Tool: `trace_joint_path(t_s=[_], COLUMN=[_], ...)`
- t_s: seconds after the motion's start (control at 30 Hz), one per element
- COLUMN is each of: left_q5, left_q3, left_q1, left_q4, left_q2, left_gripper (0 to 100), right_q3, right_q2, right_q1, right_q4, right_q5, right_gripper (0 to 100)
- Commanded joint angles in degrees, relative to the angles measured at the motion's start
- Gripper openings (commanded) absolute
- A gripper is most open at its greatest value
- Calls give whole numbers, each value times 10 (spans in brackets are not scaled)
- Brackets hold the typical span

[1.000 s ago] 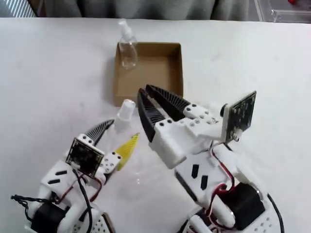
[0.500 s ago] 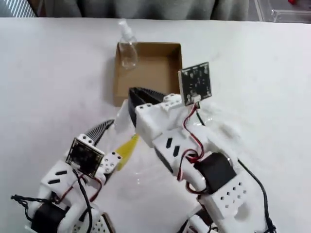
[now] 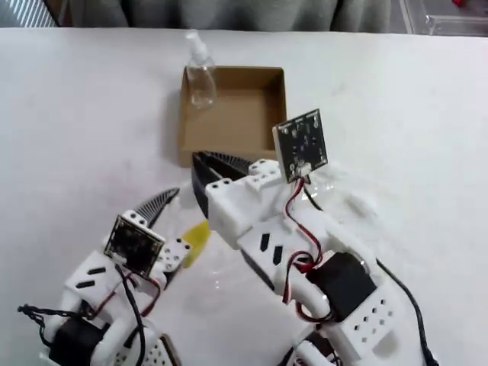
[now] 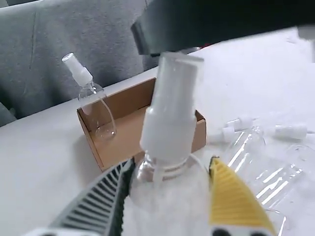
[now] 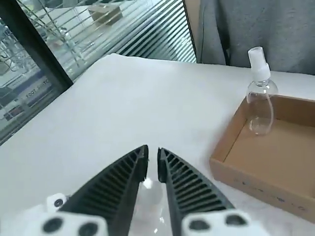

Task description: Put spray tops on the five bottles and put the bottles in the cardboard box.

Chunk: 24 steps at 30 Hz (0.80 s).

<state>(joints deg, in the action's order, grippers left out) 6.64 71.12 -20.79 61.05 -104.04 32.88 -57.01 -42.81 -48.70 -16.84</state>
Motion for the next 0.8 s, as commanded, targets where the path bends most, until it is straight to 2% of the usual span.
trace_joint_path(t_s=[0.0,0.17,0.3,0.5,0.77], left_q5=[-4,-4,-5,-76,-85], left_q3=[-4,-4,25,55,55], left_q1=[-3,-3,20,106,114], left_q4=[-13,-19,-72,-160,-215], left_q2=[-8,-7,-7,-5,-3], left_gripper=[79,79,79,79,79], right_q3=[-51,-47,13,157,314], right_q2=[-26,-51,-84,-161,-175], right_q1=[40,103,138,145,129], right_q4=[54,45,40,41,167], right_q5=[5,5,5,5,4], right_gripper=[16,16,16,16,16])
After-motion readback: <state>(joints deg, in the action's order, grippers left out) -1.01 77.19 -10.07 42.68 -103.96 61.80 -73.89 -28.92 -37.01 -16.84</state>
